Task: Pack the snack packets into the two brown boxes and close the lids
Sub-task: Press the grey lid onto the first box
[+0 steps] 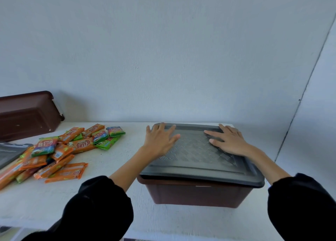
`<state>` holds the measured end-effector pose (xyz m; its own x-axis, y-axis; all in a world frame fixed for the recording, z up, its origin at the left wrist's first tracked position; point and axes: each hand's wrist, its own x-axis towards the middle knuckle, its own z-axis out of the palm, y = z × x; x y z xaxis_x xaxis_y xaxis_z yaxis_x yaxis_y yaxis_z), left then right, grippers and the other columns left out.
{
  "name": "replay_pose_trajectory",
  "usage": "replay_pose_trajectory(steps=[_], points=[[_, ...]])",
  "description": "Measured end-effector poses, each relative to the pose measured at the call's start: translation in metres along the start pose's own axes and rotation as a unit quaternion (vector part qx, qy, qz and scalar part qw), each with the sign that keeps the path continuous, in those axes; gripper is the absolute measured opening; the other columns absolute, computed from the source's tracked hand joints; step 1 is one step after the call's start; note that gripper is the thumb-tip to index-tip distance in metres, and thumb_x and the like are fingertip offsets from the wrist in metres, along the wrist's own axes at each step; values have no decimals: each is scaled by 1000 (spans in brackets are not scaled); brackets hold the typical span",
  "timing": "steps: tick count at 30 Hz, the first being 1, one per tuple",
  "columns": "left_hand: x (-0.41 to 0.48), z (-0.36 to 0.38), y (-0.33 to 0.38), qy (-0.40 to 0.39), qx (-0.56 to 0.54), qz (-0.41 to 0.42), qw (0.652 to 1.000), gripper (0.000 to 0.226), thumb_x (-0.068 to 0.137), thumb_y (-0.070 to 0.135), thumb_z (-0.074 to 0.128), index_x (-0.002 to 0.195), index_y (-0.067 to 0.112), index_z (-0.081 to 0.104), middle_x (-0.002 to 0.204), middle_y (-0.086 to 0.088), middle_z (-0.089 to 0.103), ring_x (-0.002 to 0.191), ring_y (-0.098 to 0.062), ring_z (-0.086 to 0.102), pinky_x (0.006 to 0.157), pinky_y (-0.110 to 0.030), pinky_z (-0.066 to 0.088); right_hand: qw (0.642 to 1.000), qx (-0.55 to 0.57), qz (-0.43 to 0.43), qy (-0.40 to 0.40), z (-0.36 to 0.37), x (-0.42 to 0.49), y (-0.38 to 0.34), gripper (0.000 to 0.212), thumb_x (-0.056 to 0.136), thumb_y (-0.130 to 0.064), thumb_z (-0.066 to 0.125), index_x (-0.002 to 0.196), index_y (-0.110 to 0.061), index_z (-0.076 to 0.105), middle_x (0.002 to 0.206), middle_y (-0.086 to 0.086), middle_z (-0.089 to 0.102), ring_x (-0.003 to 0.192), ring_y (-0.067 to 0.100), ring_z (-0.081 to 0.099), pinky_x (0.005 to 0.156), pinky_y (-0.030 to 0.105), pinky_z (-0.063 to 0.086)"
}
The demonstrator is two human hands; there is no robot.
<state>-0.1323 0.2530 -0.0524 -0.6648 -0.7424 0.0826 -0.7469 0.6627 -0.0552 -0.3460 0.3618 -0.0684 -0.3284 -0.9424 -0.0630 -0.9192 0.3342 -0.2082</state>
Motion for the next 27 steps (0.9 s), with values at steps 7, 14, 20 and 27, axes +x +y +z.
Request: replay_pose_trajectory(steps=[7, 14, 20, 27], points=[[9, 29, -16, -32, -108, -31, 993, 58, 95, 56, 20, 148, 36, 6, 158, 0, -6, 145, -26, -10, 114, -54, 13, 998, -28, -39, 50, 8, -6, 3, 49, 93, -57, 28, 141, -49, 20, 159, 3, 2, 146, 22, 0, 118, 38, -1], [-3, 34, -14, -33, -111, -44, 992, 65, 93, 61, 19, 149, 32, 1, 158, 0, -7, 145, -26, -12, 115, -54, 18, 998, -23, 11, 49, 13, -12, 1, 57, 88, -65, 28, 142, -47, 21, 159, -2, 1, 146, 22, -1, 115, 51, 0], [-4, 33, -13, -21, -91, -49, 994, 71, 90, 65, 19, 149, 31, 0, 159, 0, -2, 146, -25, -5, 113, -57, 19, 990, 72, 116, 37, 16, -24, 11, 71, 83, -69, 38, 145, -44, 14, 157, 9, -4, 143, 36, 8, 114, 54, 19], [7, 25, -6, 1, 27, -53, 998, 76, 83, 74, 12, 148, 36, 1, 153, -7, 18, 138, -36, 21, 109, -64, 8, 970, 186, 155, 30, 15, -26, 24, 81, 82, -64, 47, 147, -37, 9, 152, 20, 20, 140, 35, 22, 110, 46, 26]])
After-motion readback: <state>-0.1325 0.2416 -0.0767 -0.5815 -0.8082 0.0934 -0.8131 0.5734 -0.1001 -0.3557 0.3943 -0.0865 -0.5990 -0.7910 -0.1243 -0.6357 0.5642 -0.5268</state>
